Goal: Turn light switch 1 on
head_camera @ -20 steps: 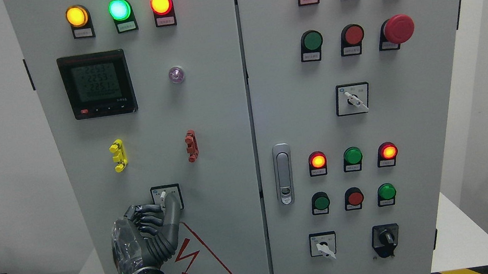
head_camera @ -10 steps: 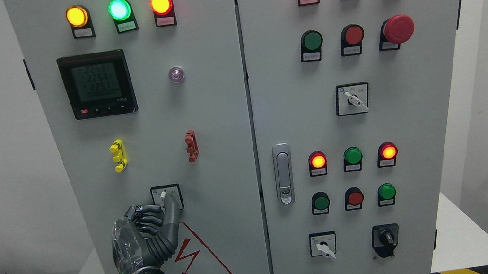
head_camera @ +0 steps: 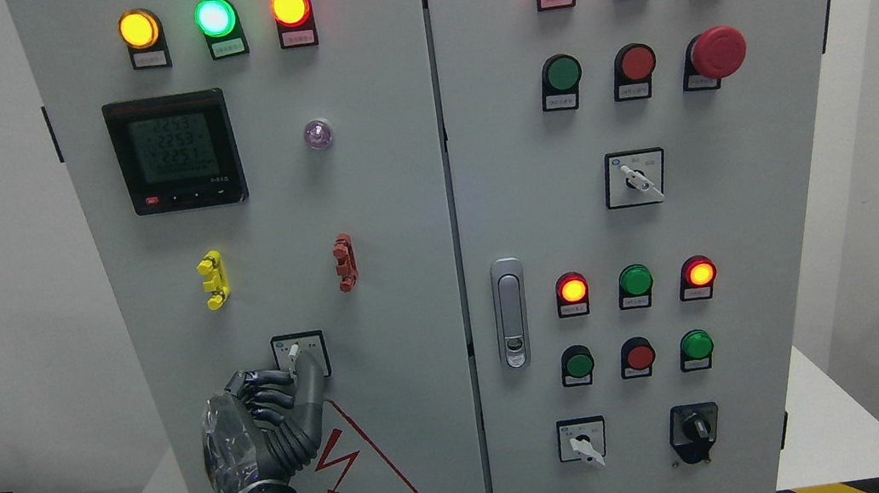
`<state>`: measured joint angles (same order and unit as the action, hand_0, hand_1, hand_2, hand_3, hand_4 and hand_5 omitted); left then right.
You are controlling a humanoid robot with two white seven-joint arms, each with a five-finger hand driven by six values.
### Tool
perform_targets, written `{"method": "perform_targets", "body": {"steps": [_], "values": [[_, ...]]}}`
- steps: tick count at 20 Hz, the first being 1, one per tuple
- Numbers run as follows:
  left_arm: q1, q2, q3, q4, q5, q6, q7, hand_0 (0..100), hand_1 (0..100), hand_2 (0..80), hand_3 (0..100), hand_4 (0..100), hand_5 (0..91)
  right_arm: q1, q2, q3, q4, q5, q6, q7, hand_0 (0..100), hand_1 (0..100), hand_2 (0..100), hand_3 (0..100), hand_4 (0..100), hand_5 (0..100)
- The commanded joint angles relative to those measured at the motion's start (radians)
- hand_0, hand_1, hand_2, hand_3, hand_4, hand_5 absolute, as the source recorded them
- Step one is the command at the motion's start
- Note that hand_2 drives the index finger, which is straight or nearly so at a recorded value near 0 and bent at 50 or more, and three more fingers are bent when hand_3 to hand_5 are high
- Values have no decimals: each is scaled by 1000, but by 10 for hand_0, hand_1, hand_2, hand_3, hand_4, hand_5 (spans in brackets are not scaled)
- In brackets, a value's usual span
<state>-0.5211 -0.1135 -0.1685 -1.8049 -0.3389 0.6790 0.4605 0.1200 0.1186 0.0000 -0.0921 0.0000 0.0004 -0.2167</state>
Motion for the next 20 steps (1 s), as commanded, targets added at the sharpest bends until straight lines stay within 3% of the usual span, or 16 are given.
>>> {"method": "perform_targets", "body": {"steps": [1,20], "values": [[0,0,0,-1,0,1,-5,322,459,557,789,826,749,0,0,23,0,5,0,3,120,389,0,0,0,0],[0,0,0,-1,0,-1,-6,484,406,556,794,830,749,1,0,23,0,5,0,3,120,389,0,0,0,0]]}}
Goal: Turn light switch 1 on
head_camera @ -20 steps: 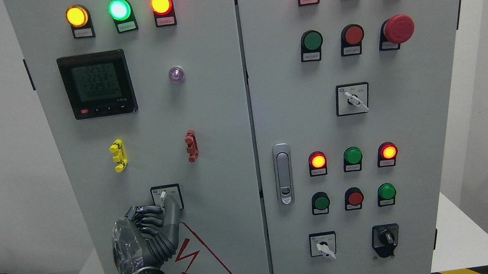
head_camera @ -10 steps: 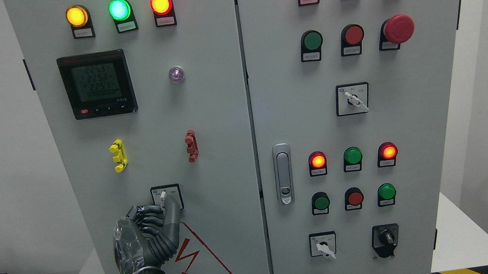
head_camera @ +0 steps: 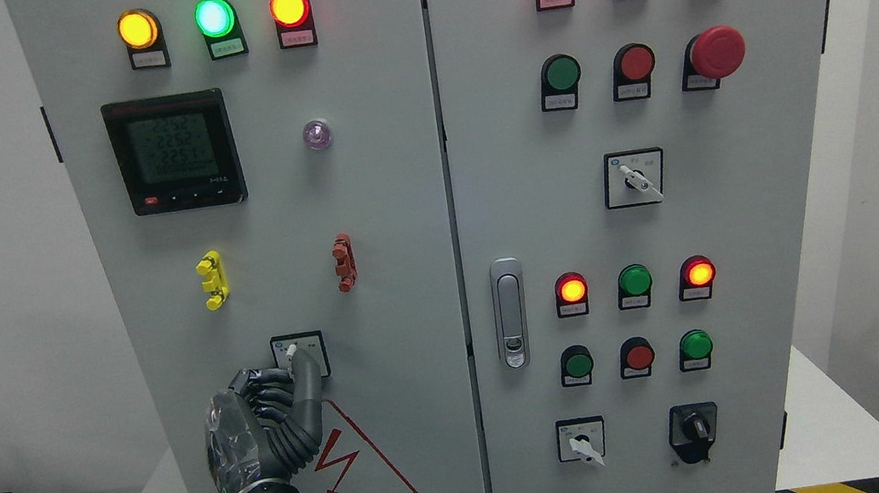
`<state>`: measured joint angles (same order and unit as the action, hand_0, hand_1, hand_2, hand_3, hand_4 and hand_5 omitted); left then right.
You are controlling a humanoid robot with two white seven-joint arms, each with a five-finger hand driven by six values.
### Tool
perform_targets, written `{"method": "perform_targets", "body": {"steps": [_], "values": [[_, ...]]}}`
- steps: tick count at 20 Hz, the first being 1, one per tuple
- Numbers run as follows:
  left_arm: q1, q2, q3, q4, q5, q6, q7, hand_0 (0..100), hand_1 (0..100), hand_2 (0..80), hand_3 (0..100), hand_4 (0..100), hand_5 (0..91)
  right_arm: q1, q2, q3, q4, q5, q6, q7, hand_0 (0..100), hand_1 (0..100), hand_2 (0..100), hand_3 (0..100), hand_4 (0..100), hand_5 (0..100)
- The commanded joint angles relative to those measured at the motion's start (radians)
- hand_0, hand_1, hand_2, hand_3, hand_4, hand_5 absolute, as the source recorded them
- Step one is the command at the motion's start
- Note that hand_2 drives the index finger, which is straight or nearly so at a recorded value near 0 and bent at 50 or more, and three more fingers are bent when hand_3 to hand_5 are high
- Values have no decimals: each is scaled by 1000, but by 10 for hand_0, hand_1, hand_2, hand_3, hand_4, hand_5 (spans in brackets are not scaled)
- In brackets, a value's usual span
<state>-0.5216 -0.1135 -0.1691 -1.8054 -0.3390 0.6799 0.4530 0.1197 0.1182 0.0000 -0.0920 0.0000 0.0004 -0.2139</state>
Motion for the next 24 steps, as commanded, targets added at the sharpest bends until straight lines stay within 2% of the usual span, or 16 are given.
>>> {"method": "perform_targets", "body": {"steps": [1,17,24], "values": [[0,0,0,0,0,-3,1,493,406,556,794,830,749,0,0,23,0,5,0,1,120,389,0,0,0,0],[0,0,0,8,0,-2,0,691,419,546,800,831,757,1,1,23,0,5,0,1,120,389,0,0,0,0],[0,0,0,8,-2,-2,-23,748,390,541,801,835,765,0,1,23,0,5,0,1,120,389,0,0,0,0]]}}
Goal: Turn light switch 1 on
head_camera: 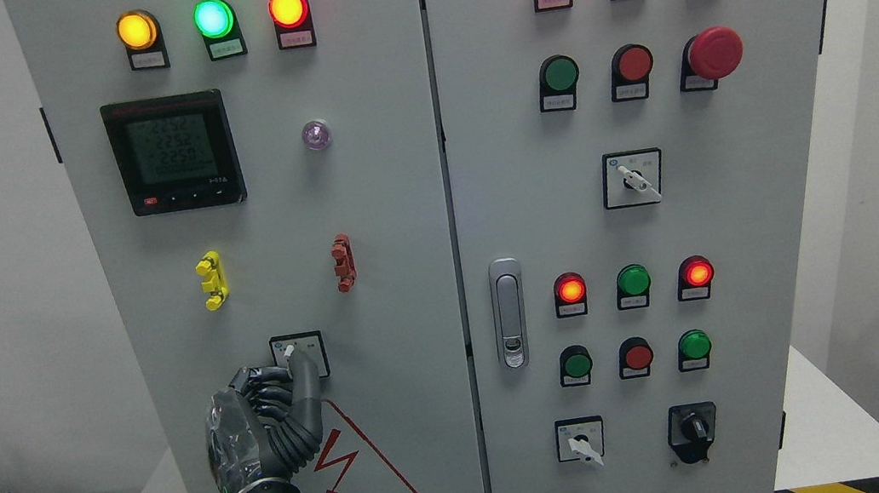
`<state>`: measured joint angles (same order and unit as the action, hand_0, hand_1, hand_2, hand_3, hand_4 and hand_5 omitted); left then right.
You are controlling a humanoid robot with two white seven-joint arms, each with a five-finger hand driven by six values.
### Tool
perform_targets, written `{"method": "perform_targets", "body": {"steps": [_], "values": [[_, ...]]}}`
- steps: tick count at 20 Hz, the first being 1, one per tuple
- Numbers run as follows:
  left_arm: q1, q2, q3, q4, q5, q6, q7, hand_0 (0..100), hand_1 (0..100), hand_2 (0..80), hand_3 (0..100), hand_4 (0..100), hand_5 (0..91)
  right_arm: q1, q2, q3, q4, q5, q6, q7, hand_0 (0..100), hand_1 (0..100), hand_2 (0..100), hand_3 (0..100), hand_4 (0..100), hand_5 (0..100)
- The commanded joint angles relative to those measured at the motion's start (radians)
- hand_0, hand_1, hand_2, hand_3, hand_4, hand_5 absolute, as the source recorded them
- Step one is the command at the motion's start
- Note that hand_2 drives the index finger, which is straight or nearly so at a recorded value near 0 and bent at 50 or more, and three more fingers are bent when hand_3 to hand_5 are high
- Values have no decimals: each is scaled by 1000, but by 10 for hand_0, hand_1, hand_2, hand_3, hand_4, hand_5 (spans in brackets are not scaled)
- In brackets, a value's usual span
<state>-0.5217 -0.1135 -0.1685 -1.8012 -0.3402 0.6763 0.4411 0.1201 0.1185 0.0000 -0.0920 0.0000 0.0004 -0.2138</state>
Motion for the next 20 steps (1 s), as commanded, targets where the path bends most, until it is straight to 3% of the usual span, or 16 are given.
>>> {"method": "perform_targets", "body": {"steps": [1,8,10,13,20], "values": [[0,0,0,3,1,2,-13,757,382,541,800,835,767,1,0,23,0,5,0,1,120,389,0,0,0,0],[0,0,0,3,1,-1,-31,781,307,544,797,840,771,0,0,23,0,5,0,1,120,389,0,0,0,0],[0,0,1,3,1,-6,-31,796,191,539,790,841,774,0,0,23,0,5,0,1,120,389,0,0,0,0],[0,0,1,3,1,-6,-31,802,110,534,788,841,774,0,0,23,0,5,0,1,120,389,0,0,0,0],[0,0,3,0,1,-7,-31,738,69,526,790,844,777,1,0,23,0,5,0,1,120,389,0,0,0,0]]}}
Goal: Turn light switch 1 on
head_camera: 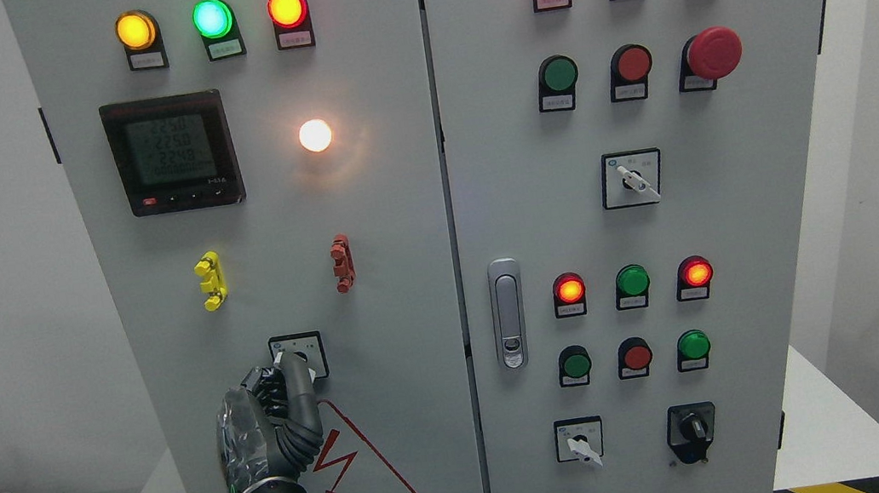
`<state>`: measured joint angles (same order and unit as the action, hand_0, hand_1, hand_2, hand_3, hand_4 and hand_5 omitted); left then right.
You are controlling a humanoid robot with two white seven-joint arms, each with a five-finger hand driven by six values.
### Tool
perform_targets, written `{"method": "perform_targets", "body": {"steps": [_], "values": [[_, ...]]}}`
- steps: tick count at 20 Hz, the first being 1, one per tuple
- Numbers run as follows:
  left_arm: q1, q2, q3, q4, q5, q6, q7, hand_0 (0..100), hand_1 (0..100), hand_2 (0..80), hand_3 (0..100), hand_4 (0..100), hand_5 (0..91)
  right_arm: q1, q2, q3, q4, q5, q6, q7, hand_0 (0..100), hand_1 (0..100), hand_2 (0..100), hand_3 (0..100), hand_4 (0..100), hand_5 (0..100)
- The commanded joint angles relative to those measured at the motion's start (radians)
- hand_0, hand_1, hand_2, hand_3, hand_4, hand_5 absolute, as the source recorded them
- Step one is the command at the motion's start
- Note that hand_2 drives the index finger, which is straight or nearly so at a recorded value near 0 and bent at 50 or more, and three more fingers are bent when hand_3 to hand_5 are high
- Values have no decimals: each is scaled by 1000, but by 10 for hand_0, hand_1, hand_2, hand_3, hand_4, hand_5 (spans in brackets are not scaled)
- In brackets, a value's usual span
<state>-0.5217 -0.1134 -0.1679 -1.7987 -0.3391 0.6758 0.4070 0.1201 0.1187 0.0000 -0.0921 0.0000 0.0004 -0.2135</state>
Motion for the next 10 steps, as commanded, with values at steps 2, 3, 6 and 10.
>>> {"method": "perform_targets", "body": {"steps": [2,3,6,10], "values": [[0,0,2,-2,0,-7,3,639,82,525,790,843,777,0,1,23,0,5,0,0,120,389,0,0,0,0],[0,0,2,-2,0,-7,3,595,93,524,791,843,777,1,-1,23,0,5,0,0,120,389,0,0,0,0],[2,0,4,-4,0,-7,3,514,126,524,789,843,777,0,-1,23,0,5,0,0,120,389,0,0,0,0],[2,0,4,-4,0,-7,1,412,173,518,785,841,772,1,-1,23,0,5,0,0,120,389,0,0,0,0]]}}
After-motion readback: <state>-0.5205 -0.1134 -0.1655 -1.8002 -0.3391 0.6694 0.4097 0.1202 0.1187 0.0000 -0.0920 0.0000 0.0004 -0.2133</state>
